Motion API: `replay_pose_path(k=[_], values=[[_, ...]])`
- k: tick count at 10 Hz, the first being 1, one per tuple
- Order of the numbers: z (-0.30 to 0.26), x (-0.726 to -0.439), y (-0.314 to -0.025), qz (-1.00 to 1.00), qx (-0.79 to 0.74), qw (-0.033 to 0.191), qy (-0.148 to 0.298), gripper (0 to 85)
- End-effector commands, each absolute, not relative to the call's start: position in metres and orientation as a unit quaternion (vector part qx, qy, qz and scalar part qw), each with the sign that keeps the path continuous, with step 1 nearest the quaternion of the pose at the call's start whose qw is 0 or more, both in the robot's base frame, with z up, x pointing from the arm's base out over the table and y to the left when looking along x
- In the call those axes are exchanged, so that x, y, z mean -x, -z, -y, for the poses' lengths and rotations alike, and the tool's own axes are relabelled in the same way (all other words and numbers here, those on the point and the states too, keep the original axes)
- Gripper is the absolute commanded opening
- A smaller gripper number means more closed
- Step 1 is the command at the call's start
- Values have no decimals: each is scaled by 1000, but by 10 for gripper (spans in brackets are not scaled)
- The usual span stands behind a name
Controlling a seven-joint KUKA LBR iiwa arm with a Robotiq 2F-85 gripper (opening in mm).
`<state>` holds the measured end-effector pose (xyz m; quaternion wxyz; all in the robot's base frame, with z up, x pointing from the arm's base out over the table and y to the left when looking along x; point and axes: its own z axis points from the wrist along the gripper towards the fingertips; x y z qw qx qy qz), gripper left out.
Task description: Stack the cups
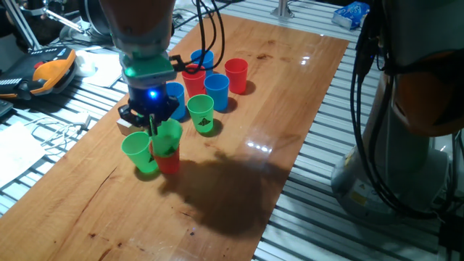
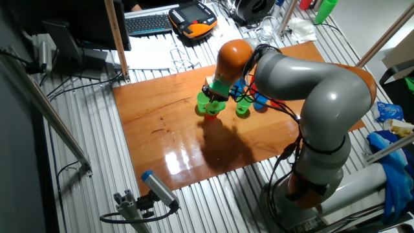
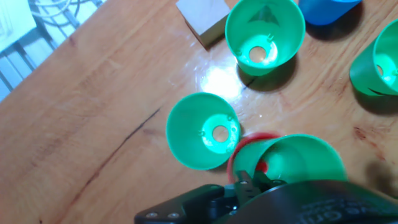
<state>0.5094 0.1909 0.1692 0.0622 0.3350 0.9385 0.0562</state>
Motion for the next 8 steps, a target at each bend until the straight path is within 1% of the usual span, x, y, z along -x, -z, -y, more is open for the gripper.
replay_pose_path(k=[1,3,8], values=[[-192,-510,-167,-937,-337,69,-54,170],[-192,-510,-166,-935,-343,76,-54,170],[-199,-508,-146,-926,-358,104,-61,170]])
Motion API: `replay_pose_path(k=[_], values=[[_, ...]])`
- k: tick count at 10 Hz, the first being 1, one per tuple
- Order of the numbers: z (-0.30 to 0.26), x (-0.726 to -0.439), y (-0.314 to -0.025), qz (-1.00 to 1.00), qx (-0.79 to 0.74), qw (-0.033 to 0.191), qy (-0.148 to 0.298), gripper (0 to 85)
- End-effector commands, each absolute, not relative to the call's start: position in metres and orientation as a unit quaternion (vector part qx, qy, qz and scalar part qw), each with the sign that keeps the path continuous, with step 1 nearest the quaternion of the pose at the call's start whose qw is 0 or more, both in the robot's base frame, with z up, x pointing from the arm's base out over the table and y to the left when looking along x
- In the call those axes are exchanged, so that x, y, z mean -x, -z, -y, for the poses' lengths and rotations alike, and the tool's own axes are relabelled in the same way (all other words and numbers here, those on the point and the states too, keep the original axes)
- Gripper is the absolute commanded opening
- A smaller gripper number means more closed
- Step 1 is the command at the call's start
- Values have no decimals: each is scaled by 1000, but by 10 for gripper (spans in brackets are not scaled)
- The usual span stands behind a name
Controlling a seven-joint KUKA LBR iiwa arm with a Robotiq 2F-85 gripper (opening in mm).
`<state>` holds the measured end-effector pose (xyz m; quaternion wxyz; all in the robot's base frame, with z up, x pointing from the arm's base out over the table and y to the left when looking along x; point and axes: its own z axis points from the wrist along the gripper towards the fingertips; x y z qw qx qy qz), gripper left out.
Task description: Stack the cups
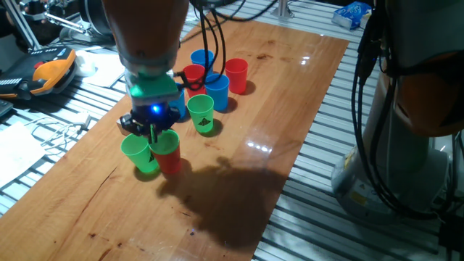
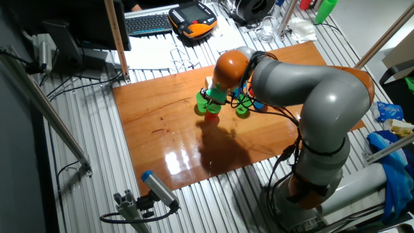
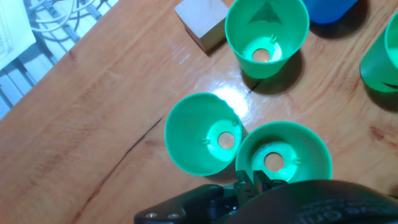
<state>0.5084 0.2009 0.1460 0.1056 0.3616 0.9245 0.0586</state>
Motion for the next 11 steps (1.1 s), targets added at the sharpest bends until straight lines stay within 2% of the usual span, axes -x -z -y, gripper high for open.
replay_pose_path(k=[1,4,7,8,9,11], values=[[-204,-508,-145,-923,-366,109,-56,170],[-214,-507,-135,-915,-379,126,-52,170],[-214,-508,-134,-915,-381,128,-46,170],[-214,-508,-134,-917,-380,120,-35,170],[-214,-508,-135,-919,-378,111,-20,340],[-212,-511,-136,-921,-378,96,-2,340]])
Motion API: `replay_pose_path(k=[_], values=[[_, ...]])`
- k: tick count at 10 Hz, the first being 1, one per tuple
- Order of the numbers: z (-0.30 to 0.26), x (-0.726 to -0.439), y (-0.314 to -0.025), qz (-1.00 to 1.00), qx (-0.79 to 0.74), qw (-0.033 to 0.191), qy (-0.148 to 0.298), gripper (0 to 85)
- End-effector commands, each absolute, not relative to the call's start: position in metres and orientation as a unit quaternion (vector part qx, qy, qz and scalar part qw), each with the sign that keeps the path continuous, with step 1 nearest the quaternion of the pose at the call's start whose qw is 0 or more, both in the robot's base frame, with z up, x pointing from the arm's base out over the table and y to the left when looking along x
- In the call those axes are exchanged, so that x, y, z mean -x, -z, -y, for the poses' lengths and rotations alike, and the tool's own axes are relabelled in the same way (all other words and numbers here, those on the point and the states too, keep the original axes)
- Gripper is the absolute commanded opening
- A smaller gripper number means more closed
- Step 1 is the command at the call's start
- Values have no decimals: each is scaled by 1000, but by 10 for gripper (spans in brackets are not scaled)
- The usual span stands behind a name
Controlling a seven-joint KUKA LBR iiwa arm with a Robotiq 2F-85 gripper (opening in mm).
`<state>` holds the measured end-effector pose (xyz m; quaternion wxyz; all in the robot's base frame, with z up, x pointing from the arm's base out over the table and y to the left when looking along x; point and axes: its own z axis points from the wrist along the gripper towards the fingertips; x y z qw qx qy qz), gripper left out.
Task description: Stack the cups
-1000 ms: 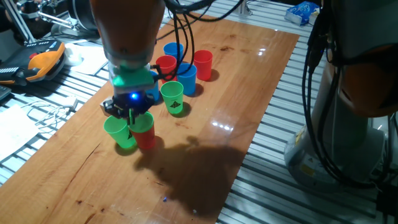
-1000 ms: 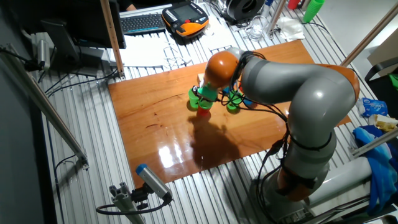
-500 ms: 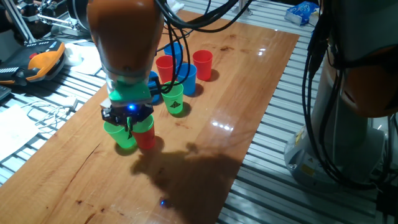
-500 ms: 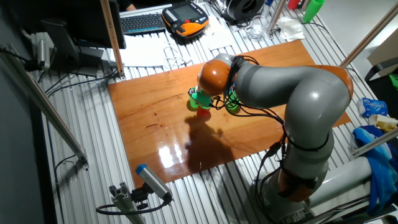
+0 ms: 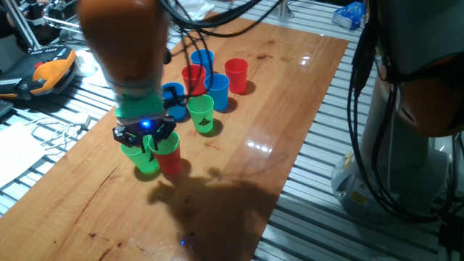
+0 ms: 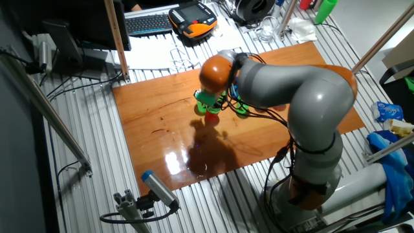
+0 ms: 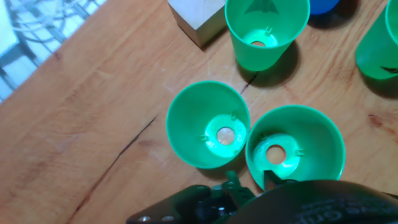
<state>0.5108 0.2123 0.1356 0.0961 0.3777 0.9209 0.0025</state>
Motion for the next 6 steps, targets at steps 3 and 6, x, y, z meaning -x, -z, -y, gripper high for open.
replay_pose_path(k=[3,6], values=[[-211,-512,-134,-925,-368,91,10,340],[-207,-514,-129,-929,-358,89,9,340]])
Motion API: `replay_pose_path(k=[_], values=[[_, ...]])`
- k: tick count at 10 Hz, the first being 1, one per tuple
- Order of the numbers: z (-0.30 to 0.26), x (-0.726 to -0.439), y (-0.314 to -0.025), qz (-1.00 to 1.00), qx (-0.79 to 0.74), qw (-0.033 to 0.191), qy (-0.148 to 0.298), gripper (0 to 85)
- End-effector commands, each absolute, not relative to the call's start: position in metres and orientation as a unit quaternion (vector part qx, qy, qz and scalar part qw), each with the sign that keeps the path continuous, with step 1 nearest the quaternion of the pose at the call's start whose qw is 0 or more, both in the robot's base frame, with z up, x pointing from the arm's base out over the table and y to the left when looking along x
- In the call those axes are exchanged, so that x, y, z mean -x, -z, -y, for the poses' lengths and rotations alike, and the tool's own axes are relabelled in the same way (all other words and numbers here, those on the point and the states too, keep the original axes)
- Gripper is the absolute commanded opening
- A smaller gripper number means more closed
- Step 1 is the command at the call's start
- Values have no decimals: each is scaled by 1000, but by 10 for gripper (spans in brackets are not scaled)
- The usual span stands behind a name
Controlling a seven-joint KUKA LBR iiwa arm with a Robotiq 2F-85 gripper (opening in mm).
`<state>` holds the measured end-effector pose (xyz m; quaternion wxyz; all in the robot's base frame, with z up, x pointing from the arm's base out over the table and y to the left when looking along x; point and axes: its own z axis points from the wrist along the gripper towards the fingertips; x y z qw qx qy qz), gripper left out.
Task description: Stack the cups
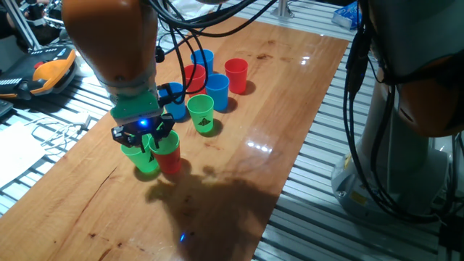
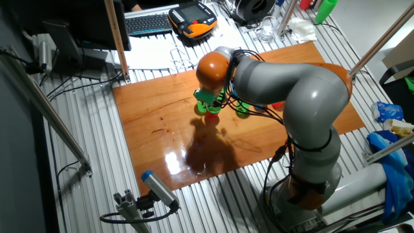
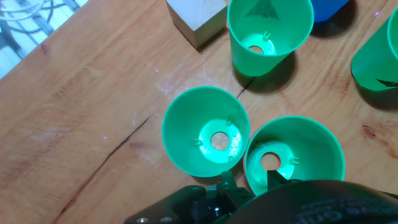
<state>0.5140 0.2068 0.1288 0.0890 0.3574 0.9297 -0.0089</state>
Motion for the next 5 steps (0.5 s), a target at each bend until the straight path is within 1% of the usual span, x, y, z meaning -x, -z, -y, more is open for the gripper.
replay_pose_path(k=[1,2,5], values=[[-206,-514,-126,-931,-353,90,10,340],[-205,-513,-123,-933,-348,96,18,340],[-203,-514,-114,-934,-340,103,17,340]])
